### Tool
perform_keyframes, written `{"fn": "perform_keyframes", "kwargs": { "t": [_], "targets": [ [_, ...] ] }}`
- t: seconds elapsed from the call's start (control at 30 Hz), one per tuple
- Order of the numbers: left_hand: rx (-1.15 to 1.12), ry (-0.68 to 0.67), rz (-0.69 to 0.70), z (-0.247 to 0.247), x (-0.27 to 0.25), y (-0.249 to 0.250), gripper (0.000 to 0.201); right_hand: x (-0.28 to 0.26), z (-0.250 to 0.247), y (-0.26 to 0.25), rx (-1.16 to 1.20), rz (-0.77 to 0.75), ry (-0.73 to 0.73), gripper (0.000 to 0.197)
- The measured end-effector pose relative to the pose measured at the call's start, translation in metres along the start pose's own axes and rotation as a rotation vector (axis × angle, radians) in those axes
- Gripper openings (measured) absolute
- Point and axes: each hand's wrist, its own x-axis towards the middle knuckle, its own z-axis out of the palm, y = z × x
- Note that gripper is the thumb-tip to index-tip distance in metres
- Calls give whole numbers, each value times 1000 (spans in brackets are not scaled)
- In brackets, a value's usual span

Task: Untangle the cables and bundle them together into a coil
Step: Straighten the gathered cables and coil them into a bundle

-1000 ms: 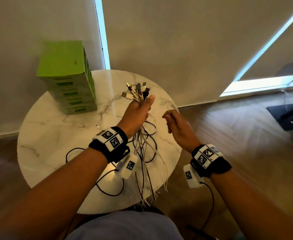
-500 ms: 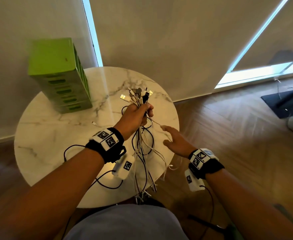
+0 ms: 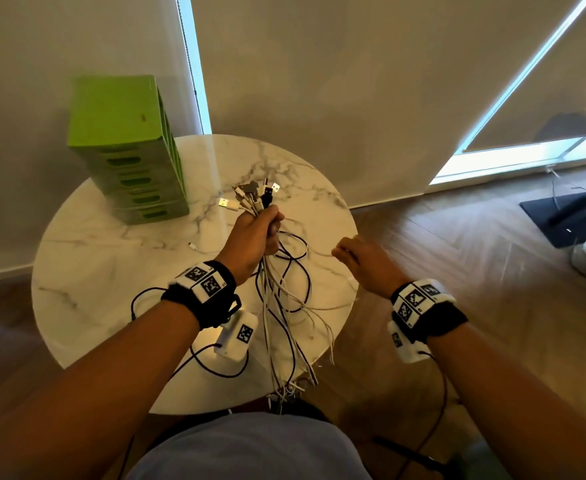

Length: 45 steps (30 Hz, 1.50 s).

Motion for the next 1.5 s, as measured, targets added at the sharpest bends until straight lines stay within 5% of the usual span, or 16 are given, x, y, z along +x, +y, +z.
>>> {"fn": "perform_keyframes", "kwargs": {
  "t": [0.13,0.2,0.3,0.43,0.63,0.83,1.03,1.1,1.27,1.33,1.43,1.5],
  "targets": [
    [-78,-102,-31,0,-4,2,32,-12,-2,35,-287,231,-401,33],
    [-94,-152,-43,4,-6,2,32,-19,0,32,-365,274,-431,27],
    [-117,-200,-76,11,-7,2,31,-16,12,8,-6,78,-279,50],
    [-131,-205,-100,22,-4,0,32,-7,14,-48,361,-54,-337,56],
    [-34,-126,-55,20,13,-8,34,-13,5,-58,329,-87,-157,25],
    [72,-122,-7,11,17,-10,32,-10,3,-44,335,-49,148,26],
    [108,-120,-10,5,17,-8,31,6,-6,-29,262,-32,226,27],
    [67,-127,-21,2,17,-8,31,6,-10,-18,215,-18,139,27],
    [-38,-161,-58,-3,15,-7,32,-8,-8,20,-274,328,-590,41],
    [-72,-195,-69,-4,14,-5,33,-12,-5,21,-388,371,-682,45],
    [-98,-257,-76,1,10,-3,33,-5,-3,14,-244,413,-447,53],
    [-106,-282,-74,8,8,-1,33,2,-3,5,-103,320,-278,80]
  ]
}}
